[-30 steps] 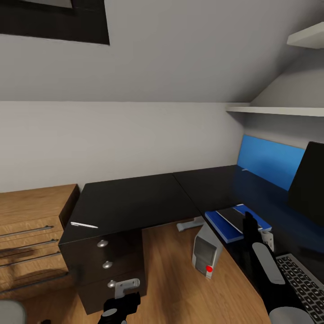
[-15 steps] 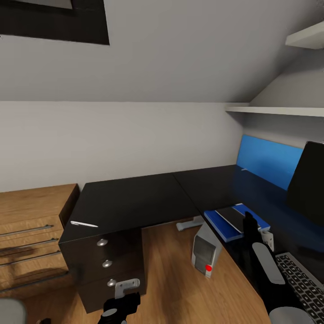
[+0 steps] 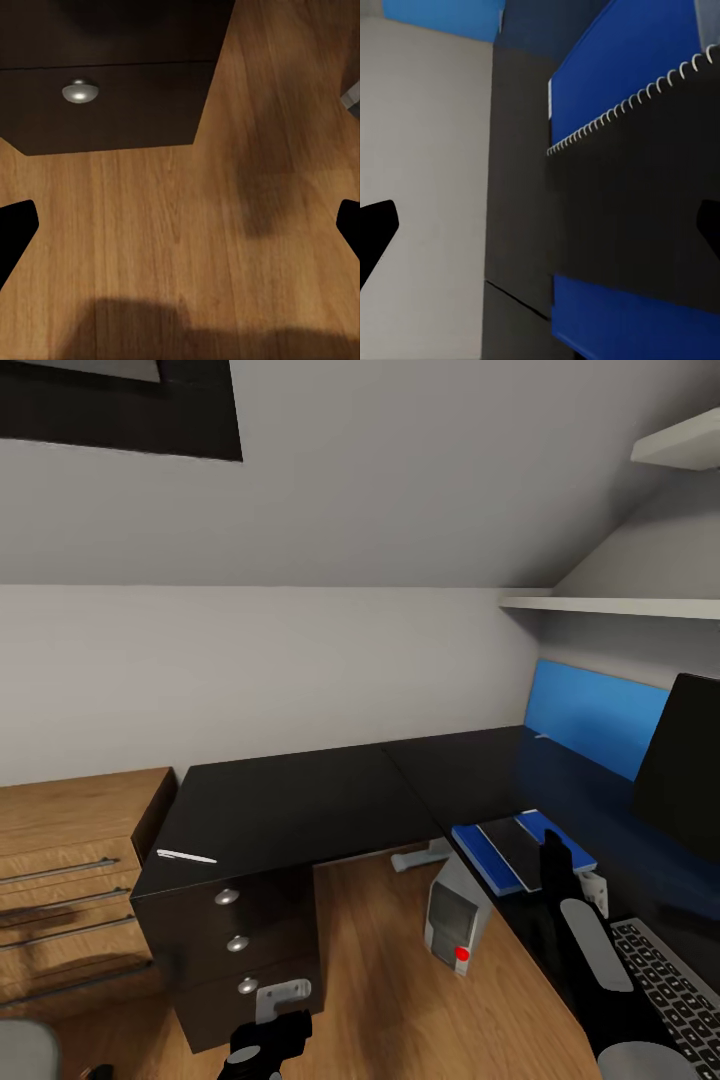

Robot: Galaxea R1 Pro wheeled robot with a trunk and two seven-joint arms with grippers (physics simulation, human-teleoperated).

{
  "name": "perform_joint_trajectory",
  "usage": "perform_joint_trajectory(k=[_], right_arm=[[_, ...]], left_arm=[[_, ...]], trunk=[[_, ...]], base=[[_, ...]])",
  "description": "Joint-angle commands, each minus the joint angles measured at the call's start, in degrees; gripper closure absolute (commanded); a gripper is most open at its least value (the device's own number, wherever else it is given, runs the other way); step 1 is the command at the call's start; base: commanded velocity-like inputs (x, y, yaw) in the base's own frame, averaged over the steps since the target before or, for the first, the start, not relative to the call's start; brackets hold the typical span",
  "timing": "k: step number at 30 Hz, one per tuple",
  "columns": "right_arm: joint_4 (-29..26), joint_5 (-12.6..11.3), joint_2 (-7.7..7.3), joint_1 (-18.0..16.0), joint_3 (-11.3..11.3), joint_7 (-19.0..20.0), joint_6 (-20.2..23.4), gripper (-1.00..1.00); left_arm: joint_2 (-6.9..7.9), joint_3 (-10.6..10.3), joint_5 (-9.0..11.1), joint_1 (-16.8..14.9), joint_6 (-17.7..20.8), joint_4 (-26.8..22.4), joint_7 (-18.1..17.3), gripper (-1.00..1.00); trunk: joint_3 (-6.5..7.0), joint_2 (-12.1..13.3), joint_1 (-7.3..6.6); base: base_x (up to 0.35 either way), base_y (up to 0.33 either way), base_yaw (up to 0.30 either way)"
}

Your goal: In the bedroom, organize the workspace by keeping the computer under the desk, ensuring the monitor is on the desk, placing the keyboard on the desk next to the monitor, placing the mouse on the desk next to the keyboard, moving the folder from the swivel chair onto the desk next to the mouse, stacking the notebook on top of the folder with the pen on top of the notebook, and positioning the swivel chair next to the desk.

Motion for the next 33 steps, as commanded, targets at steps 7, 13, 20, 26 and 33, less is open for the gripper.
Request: perform_joint_trajectory(k=[7, 13, 20, 26, 33], right_arm=[[-1.1, 0.0, 0.01, 0.0, 4.0, 0.3, -0.5, -1.0], [-1.9, 0.9, -0.03, 0.0, 5.0, 0.2, -0.5, -1.0], [-3.2, 9.7, -0.1, 0.3, 6.4, 0.1, -0.2, -1.0], [-8.9, 17.7, -0.2, 3.0, 10.9, -0.3, -0.1, -1.0], [-13.2, 25.3, -0.1, 4.9, 19.8, -4.1, 1.0, -1.0]], left_arm=[[0.0, -0.2, 0.6, 0.0, 0.1, -0.1, 0.7, -1.0], [0.0, -0.2, 0.6, 0.0, 0.1, -0.1, 0.7, -1.0], [0.0, -0.1, 0.6, 0.0, 0.2, 0.0, 0.8, -1.0], [0.0, 0.0, 0.6, 0.0, 0.1, 0.3, 0.9, -1.0], [0.0, 0.0, 0.5, 0.0, -0.6, 10.3, 0.9, -1.0]], trunk=[[1.19, 2.8, -1.54], [2.27, 5.2, -2.86], [3.53, 8.0, -4.4], [4.6, 10.4, -5.71], [5.86, 13.2, -7.25]], base=[[0.0, 0.0, 0.0], [0.0, 0.0, 0.0], [0.0, 0.0, 0.0], [0.0, 0.0, 0.0], [0.0, 0.0, 0.0]])
